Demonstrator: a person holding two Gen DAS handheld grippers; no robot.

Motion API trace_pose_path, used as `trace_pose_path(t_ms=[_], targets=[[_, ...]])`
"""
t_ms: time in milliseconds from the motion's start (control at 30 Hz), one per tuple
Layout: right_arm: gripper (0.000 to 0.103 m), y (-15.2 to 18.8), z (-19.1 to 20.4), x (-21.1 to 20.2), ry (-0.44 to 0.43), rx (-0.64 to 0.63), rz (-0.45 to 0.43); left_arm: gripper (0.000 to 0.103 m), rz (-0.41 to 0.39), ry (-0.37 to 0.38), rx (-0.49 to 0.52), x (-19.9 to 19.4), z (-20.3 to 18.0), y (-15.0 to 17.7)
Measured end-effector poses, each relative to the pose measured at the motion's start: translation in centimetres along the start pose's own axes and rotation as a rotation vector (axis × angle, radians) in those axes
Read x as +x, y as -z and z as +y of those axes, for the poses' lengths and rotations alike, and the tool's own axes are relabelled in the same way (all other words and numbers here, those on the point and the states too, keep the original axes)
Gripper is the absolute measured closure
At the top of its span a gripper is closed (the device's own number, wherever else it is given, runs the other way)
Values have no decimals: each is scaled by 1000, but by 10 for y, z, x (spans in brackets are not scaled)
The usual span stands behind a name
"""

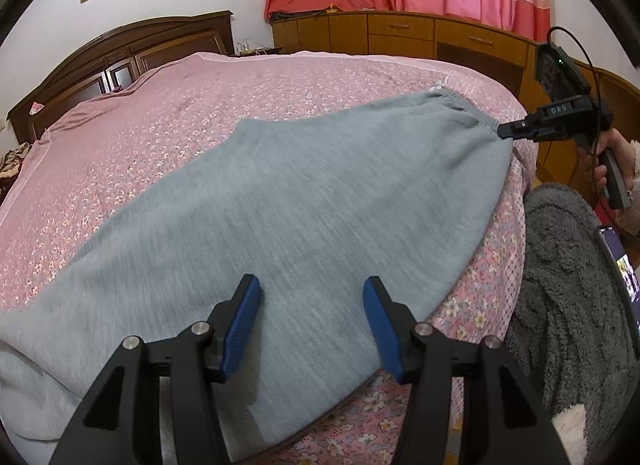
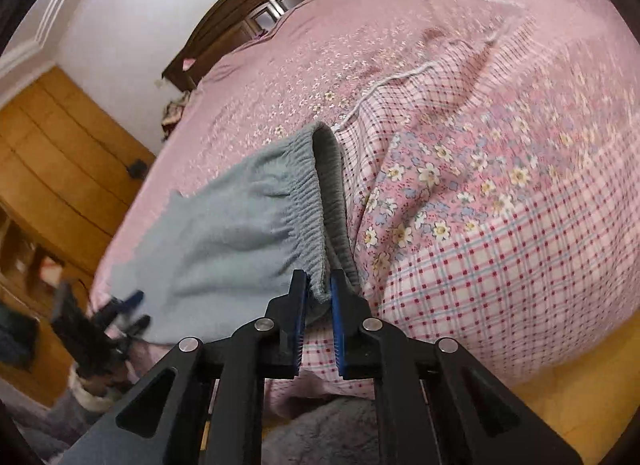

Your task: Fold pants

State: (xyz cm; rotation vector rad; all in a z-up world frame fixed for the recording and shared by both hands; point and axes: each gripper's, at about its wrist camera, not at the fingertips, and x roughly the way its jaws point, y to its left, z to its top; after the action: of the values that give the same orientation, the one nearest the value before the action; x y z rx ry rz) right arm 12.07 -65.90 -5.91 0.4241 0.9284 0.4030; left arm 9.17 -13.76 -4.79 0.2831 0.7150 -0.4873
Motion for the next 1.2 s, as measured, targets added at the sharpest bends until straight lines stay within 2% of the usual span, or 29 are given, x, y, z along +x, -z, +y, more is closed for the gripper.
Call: trace_pose_path(t_ms=[33,100,133,167,200,233,267,300,367,400,433,467,500,533,600,633,667,700,800,867,933,1033,1067,1133,1200], targets=[[89,-2,1,4,11,-7,9,46,-1,-2,2,0,0,0],[80,-5,6,1,35,-22,2,46,-1,-5,8,-1,-1,0],[70,-7,11,-6,94,-46,-22,46,0,-8,9,-2,-2,0],[70,-7,21,-7,133,-73,-45,46,1,-10,8,-3,-2,-1],[70,-8,28,-14,208,-112,-85,46,2,-12,7,-5,-3,-2],[70,-9,42,-26,359,-175,-168,46,4,-11,5,-8,-3,-3],[70,-7,49,-30,424,-215,-222,46,5,4,-8,-12,-2,-5],[70,-8,63,-37,437,-252,-269,46,2,20,-20,-15,-2,-7],[73,-10,87,-39,304,-285,-263,46,-18,34,-30,-23,-1,-13],[75,-10,96,-33,227,-299,-228,46,-27,26,-21,-25,-2,-15],[82,-9,105,-23,167,-312,-185,46,-28,11,-8,-25,-3,-17],[89,-7,114,-10,128,-326,-135,46,-20,3,-3,-22,-3,-17],[90,-5,119,3,111,-340,-96,46,-1,-7,-4,-18,-2,-16],[91,2,120,17,104,-360,-55,46,32,-17,-10,-12,-3,-14],[92,12,110,41,146,-370,3,46,72,-27,-15,-4,-3,-5],[93,13,102,53,192,-358,40,46,63,-34,-12,-5,-4,-1],[102,14,90,64,279,-345,74,46,60,-37,-13,-6,-4,1],[102,15,79,69,337,-332,87,46,63,-35,-19,-7,-4,3],[102,5,74,59,289,-279,69,46,66,-25,-34,-10,0,7],[102,-10,91,48,282,-338,10,46,67,-29,-26,-10,0,8],[102,-30,101,43,209,-348,-19,45,68,-39,-17,-8,-2,7],[102,-56,108,67,69,-300,28,45,70,-44,-8,-7,-5,7],[102,-58,107,77,53,-300,56,45,71,-44,-9,-7,-4,8],[102,-61,97,111,91,-307,132,45,73,-44,-11,-6,-4,7],[103,-64,90,135,146,-324,161,45,71,-48,-10,-5,-5,7]])
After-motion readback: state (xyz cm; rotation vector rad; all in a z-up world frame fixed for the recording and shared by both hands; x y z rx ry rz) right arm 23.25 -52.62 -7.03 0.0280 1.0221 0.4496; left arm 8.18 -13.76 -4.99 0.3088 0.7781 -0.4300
